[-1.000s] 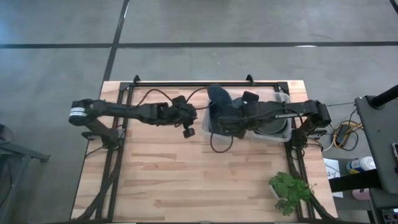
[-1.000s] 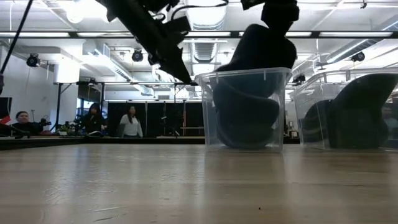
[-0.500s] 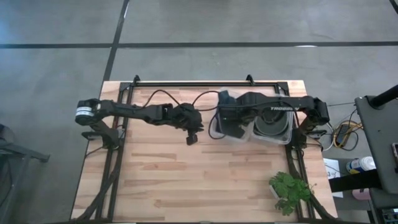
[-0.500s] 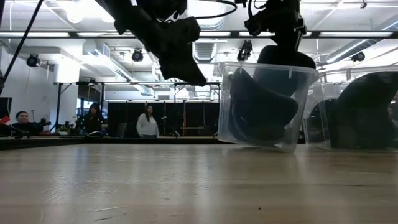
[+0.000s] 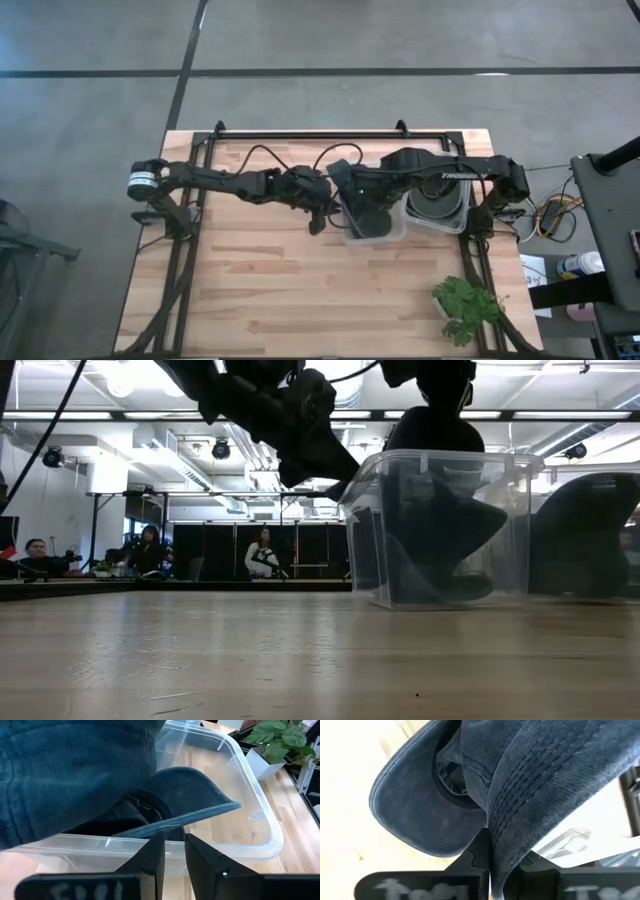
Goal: Pick & Place hat
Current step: Put the blue cap into the left transparent bin
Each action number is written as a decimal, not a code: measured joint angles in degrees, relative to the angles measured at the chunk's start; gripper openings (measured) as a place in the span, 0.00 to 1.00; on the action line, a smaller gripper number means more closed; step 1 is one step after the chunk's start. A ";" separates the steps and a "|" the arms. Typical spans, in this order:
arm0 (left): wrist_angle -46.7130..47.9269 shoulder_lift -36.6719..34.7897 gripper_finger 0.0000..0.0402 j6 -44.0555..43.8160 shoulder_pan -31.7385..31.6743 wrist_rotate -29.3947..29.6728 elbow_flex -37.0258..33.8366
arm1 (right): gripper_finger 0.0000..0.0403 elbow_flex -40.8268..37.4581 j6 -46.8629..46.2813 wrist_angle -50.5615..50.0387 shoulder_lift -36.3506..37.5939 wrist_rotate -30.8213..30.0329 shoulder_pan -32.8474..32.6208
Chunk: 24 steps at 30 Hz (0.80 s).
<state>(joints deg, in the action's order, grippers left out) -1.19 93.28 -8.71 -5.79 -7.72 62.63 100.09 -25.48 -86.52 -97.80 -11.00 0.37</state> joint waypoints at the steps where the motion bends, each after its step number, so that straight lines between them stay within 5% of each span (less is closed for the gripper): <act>1: -0.36 0.27 0.18 -0.05 0.08 -0.12 0.00 | 0.03 0.00 0.01 -0.20 -0.04 -0.63 -0.01; 8: 0.51 -1.90 0.18 -0.17 0.38 -0.09 -0.13 | 0.03 1.64 7.29 -3.52 -0.17 -22.48 -5.75; 15: 1.40 -10.60 0.18 3.05 -0.03 10.05 0.00 | 0.03 4.15 12.86 -3.53 0.13 -31.95 -9.94; 20: 2.04 -12.77 0.18 6.63 -2.14 11.41 0.00 | 0.03 4.56 19.43 -3.46 0.10 -42.48 -12.30; 24: 4.28 -12.58 0.18 8.62 -4.94 14.57 0.00 | 0.03 3.66 25.01 -3.41 -0.33 -44.43 -13.71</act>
<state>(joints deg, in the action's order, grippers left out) 3.09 80.71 -0.08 -10.73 6.86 62.63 103.76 -0.48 -89.93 -98.13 -55.44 -13.34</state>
